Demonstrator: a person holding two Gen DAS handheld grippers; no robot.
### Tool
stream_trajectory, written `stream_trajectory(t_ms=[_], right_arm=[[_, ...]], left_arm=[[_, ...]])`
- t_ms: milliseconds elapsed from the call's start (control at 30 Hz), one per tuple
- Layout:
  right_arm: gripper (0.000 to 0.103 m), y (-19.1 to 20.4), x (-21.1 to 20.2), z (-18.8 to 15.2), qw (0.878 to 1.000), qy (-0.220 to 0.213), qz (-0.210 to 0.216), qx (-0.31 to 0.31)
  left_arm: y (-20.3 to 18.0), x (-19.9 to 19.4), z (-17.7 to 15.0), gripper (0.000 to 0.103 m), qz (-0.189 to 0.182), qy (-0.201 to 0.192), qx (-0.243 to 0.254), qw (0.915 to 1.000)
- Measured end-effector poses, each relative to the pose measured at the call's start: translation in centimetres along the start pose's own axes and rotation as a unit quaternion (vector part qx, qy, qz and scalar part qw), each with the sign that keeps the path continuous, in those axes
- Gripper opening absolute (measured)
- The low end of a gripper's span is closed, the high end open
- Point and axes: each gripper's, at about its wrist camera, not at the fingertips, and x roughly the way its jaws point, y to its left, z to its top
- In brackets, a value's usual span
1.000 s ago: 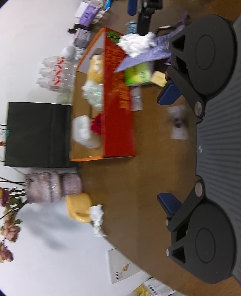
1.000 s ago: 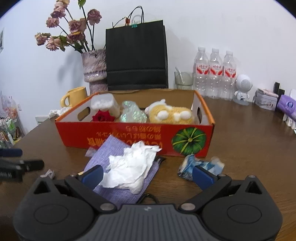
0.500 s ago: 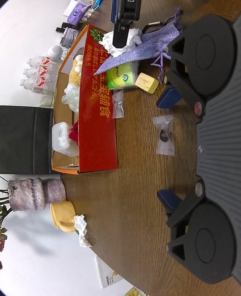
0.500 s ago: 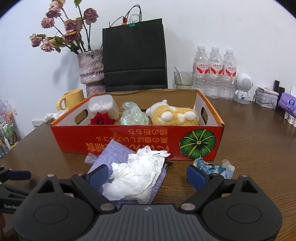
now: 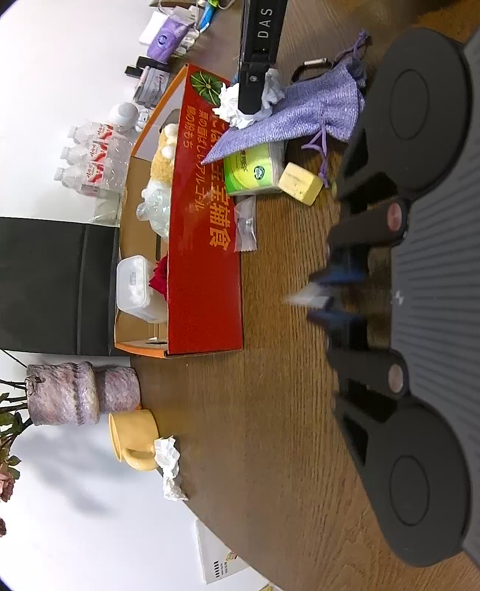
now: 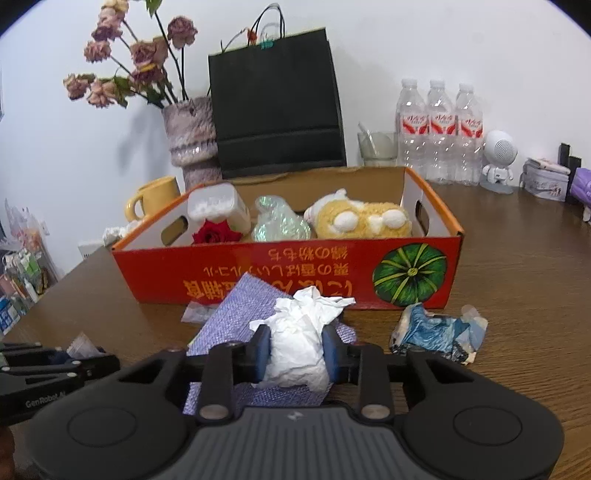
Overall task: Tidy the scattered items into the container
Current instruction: 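Grasp the crumpled white tissue on the purple pouch with the right tool, then drop the tissue into the box with the right tool while the left tool drops a tissue scrap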
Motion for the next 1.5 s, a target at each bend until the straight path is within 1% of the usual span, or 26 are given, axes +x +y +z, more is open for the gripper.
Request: stream_trajectory(t_ms=[267,467,633,700,800,900,967,1033,1167,1300,1500], right_arm=[[0.025,-0.3,-1.2,-0.2,1.000,-0.025,0.010,0.004],[0.025,-0.4,-2.5,0.3,0.999,-0.047,0.015,0.002],[0.025,-0.8,-3.6,2.5,0.997,-0.074,0.018,-0.001],[0.025,-1.0,-3.8,3.8,0.996,-0.083,0.019,-0.002],[0.025,-1.0,-3.6,6.1,0.995,-0.095,0.018,-0.015],[0.025,-0.8,-2.7,8.5,0.994,-0.103,0.011,-0.030],[0.025,-0.8,-1.7,9.7,0.994,-0.099,0.010,-0.035],[0.025,-0.9,-0.2,10.6,0.996,-0.085,0.008,-0.039],[0.025,-1.3,3.2,11.1,0.998,-0.055,0.006,-0.041],[0.025,-2.4,5.6,10.5,0.999,-0.015,-0.002,-0.047],[0.025,-3.8,7.5,9.8,0.999,0.018,-0.011,-0.034]], left_arm=[[-0.3,-0.9,-0.2,0.011,-0.002,-0.014,0.001,0.9999],[-0.2,-2.2,0.8,0.011,-0.019,-0.031,-0.010,0.9993],[-0.6,-3.5,3.8,0.010,-0.029,-0.074,-0.006,0.9968],[-0.8,-3.7,5.5,0.010,-0.042,-0.087,-0.008,0.9952],[-1.3,-3.4,8.2,0.010,-0.060,-0.104,-0.009,0.9928],[-2.0,-2.6,10.8,0.011,-0.062,-0.116,-0.006,0.9913],[-2.5,-1.4,12.2,0.011,-0.060,-0.115,-0.008,0.9916],[-3.1,-0.1,13.2,0.010,-0.057,-0.110,-0.013,0.9922],[-3.8,3.4,14.3,0.010,-0.056,-0.090,-0.037,0.9937],[-4.3,6.5,14.2,0.011,-0.048,-0.069,-0.051,0.9952],[-4.6,9.4,13.4,0.011,-0.034,-0.033,-0.044,0.9979]])
